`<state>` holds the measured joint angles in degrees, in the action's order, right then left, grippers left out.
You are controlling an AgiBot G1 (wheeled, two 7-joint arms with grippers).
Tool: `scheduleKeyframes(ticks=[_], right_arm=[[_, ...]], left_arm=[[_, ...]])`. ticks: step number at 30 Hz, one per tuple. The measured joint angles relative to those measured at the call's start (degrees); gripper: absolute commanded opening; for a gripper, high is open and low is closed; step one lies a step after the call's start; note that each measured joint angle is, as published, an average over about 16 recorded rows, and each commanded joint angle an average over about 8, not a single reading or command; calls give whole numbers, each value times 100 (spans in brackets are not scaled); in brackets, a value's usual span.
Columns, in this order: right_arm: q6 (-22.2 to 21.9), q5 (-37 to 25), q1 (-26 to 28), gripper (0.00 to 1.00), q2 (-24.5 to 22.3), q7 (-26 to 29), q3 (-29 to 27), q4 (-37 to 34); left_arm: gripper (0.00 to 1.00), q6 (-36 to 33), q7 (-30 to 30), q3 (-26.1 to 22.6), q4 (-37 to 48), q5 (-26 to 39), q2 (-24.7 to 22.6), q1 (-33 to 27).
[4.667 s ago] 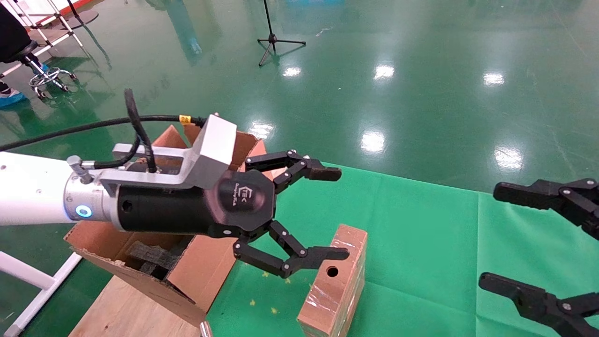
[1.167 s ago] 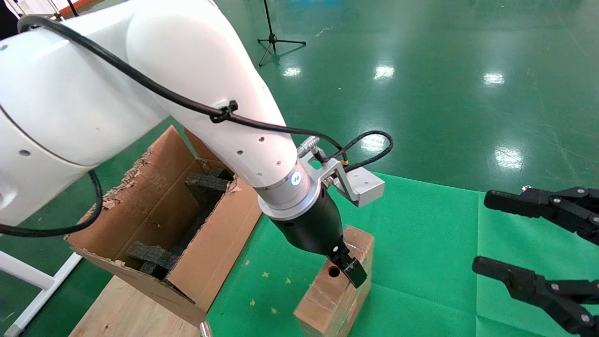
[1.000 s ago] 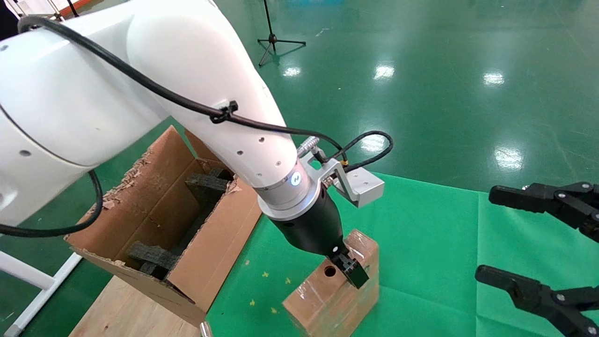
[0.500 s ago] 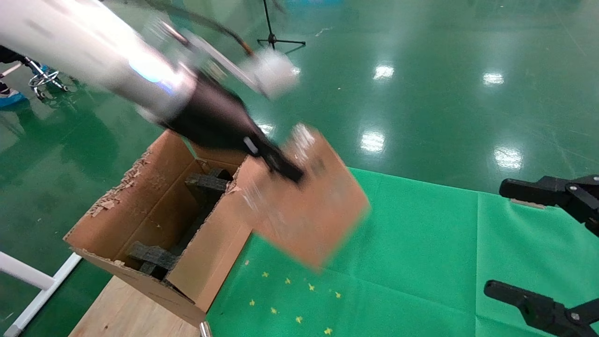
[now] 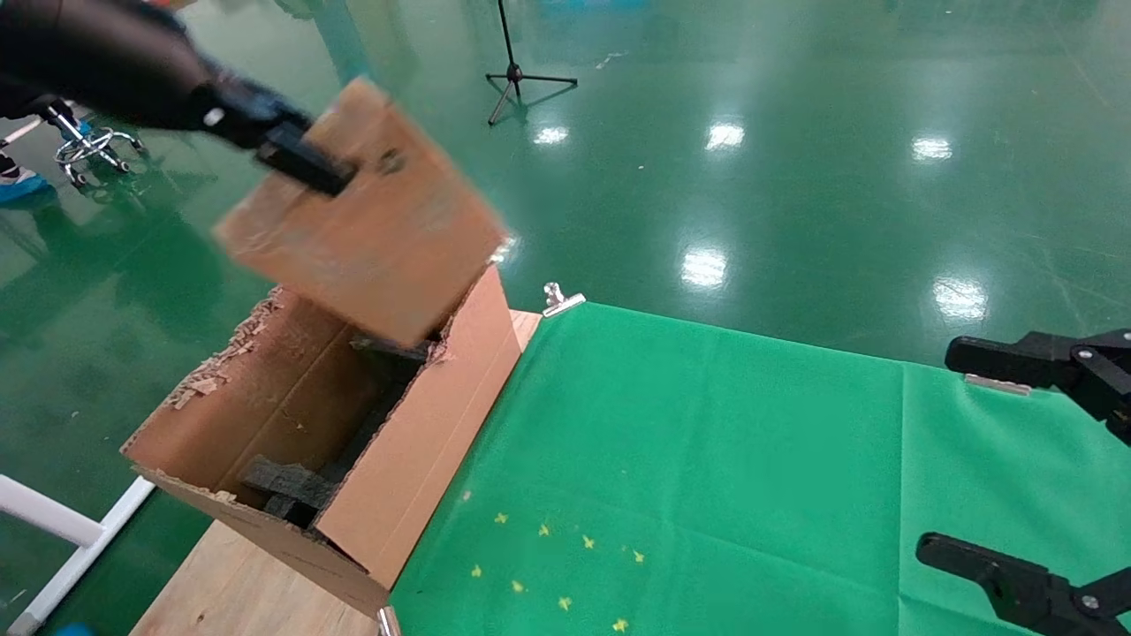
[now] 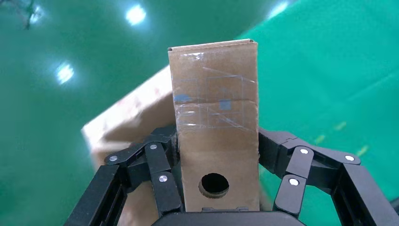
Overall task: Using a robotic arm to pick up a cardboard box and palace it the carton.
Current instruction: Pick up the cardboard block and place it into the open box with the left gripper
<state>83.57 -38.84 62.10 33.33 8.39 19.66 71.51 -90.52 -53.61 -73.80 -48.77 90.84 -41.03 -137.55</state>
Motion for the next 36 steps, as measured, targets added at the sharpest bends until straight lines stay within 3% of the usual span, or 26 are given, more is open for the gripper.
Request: scheduleKeyframes(ticks=[6, 13, 24, 36], right_arm=[[0, 0, 0, 100, 0, 0, 0, 0], [0, 0, 0, 100, 0, 0, 0, 0], [0, 1, 0, 100, 0, 0, 1, 0], [0, 1, 0, 100, 0, -1, 1, 0]], left_arm=[[0, 180, 896, -452, 1037, 274, 1, 18], [0, 678, 1448, -774, 2319, 581, -234, 393], [0, 1782, 1783, -909, 3816, 778, -777, 1199], [0, 2929, 1894, -808, 4468, 646, -1068, 1953]])
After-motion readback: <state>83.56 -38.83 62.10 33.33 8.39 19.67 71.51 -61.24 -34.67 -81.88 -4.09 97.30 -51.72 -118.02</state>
